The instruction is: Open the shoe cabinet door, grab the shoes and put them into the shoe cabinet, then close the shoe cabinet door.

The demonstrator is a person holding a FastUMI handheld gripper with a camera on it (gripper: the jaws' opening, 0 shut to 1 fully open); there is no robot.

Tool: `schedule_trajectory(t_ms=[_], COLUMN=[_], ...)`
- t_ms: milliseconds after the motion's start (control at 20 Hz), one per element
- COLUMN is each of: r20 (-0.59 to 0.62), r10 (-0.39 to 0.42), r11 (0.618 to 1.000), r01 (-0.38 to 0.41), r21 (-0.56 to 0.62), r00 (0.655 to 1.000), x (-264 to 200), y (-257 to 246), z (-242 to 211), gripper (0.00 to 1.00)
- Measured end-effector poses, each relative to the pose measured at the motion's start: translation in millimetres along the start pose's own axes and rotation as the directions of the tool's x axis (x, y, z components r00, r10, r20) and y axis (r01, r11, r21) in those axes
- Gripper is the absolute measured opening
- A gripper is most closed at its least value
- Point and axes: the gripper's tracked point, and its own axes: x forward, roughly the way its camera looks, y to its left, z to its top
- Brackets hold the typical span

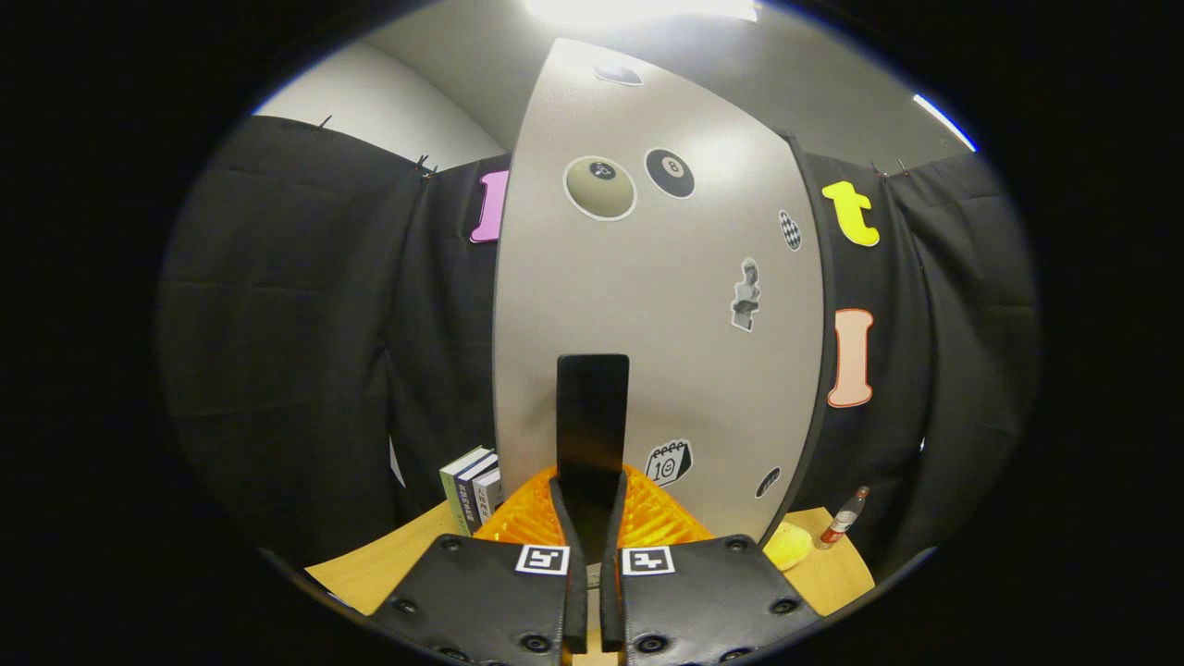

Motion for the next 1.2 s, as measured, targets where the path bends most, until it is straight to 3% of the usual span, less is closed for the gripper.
schedule_trajectory(t_ms=[550, 1200], r20=[0.007, 0.012], r10=[-0.039, -0.156], r11=[0.999, 0.988], r01=[0.039, 0.156], r21=[0.005, 0.002], r00=[0.999, 0.988], x=[-17.7, -28.7], y=[-18.4, -47.7], z=[-1.0, -1.9], gripper=[0.06, 0.05])
